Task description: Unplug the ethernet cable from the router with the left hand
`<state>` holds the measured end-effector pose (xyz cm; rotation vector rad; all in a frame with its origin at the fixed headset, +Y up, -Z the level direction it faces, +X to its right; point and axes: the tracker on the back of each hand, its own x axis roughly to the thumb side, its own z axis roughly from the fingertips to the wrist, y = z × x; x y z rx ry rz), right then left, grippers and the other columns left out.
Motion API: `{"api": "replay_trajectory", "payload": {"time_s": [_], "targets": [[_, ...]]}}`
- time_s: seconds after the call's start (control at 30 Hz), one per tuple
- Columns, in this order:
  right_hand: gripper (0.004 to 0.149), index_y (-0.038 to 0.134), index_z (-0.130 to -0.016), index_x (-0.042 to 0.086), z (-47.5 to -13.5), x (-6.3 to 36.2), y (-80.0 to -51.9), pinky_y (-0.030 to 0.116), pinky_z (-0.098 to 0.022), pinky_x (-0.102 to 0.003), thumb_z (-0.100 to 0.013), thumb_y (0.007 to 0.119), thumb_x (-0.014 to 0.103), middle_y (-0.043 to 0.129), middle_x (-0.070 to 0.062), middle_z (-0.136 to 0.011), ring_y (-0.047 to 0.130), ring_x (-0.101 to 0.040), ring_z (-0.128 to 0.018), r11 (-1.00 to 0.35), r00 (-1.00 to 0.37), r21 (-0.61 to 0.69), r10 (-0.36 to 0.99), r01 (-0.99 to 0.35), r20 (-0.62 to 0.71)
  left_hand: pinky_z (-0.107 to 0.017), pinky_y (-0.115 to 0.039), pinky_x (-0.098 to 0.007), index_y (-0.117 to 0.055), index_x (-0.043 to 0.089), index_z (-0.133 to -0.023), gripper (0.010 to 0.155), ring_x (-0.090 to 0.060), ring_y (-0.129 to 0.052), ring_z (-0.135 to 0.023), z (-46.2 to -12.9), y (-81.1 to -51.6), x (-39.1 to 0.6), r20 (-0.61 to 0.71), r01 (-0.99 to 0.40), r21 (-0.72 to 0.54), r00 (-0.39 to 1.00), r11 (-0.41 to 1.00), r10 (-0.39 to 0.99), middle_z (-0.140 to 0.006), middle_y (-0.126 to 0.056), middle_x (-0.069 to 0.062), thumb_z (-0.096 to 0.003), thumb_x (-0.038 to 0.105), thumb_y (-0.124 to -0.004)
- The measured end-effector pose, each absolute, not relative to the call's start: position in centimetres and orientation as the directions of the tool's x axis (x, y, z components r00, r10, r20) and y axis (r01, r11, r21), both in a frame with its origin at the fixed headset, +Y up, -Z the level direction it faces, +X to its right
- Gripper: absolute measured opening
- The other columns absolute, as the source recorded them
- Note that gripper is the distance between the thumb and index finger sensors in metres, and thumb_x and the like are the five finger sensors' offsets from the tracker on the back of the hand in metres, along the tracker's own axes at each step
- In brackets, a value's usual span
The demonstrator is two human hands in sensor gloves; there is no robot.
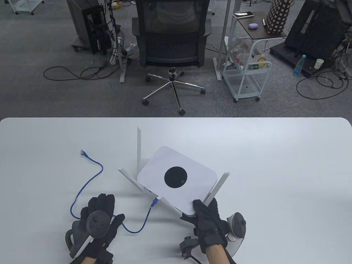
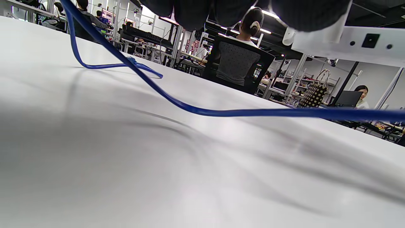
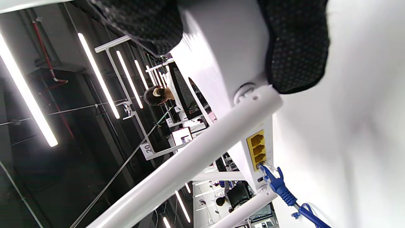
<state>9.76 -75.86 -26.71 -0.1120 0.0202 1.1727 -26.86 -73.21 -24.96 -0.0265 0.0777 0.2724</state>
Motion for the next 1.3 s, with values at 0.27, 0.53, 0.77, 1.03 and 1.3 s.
{"api": "replay_trajectory", "payload": {"time_s": [0.27, 0.53, 0.77, 1.03, 1.3], "targets": [[0.080, 0.018, -0.105, -0.003, -26.7, 9.4, -76.6, 0.085, -0.048, -0.051, -0.056, 0.074, 0.027, 0.053, -0.029, -0.101, 0.080, -0.046, -0.079, 0.422, 0.426, -0.059, 0.901, -0.905, -0.084, -0.084, -0.028, -0.063, -0.044, 0.026, -0.120, 0.077, -0.042, -0.036, -0.121, -24.8, -72.6, -27.2, -0.072, -0.318, 0.019, 0.945, 0.948, 0.319, -0.131, -0.040, -0.013, -0.0524, 0.057, -0.063], [0.080, 0.017, -0.105, -0.003, -26.7, 9.3, -76.5, 0.085, -0.049, -0.050, -0.057, 0.074, 0.028, 0.052, -0.028, -0.102, 0.080, -0.045, -0.079, 0.431, 0.432, -0.038, 0.898, -0.902, -0.077, -0.082, -0.031, -0.063, -0.052, 0.023, -0.118, 0.072, -0.044, -0.044, -0.119, -24.0, -70.9, -27.2, -0.011, -0.375, 0.098, 0.926, 0.922, 0.378, -0.128, -0.049, -0.016, -0.0541, 0.054, -0.062], [0.080, 0.016, -0.105, -0.003, -26.7, 9.2, -76.5, 0.085, -0.049, -0.049, -0.058, 0.073, 0.029, 0.052, -0.028, -0.102, 0.079, -0.044, -0.079, 0.441, 0.442, -0.031, 0.894, -0.897, -0.076, -0.080, -0.038, -0.064, -0.065, 0.019, -0.115, 0.066, -0.047, -0.059, -0.113, -23.3, -68.2, -26.6, 0.110, -0.530, 0.123, 0.847, 0.839, 0.520, -0.122, -0.065, -0.019, -0.0566, 0.050, -0.063], [0.080, 0.016, -0.105, -0.003, -26.6, 9.1, -76.6, 0.085, -0.050, -0.049, -0.058, 0.073, 0.029, 0.051, -0.028, -0.102, 0.079, -0.044, -0.080, 0.457, 0.457, -0.024, 0.885, -0.889, -0.089, -0.077, -0.044, -0.066, -0.069, 0.012, -0.112, 0.064, -0.051, -0.068, -0.105, -25.4, -67.6, -23.1, -0.038, -0.720, -0.162, 0.688, 0.675, 0.724, -0.115, -0.074, -0.025, -0.0595, 0.048, -0.062], [0.080, 0.015, -0.105, -0.002, -26.7, 9.0, -76.6, 0.085, -0.050, -0.048, -0.058, 0.072, 0.030, 0.050, -0.027, -0.102, 0.079, -0.044, -0.080, 0.460, 0.459, -0.011, 0.883, -0.888, -0.095, -0.074, -0.048, -0.067, -0.064, 0.012, -0.112, 0.064, -0.051, -0.072, -0.101, -28.5, -71.0, -21.0, -0.256, -0.817, -0.299, 0.567, 0.494, 0.783, -0.112, -0.076, -0.025, -0.0601, 0.049, -0.061]]}}
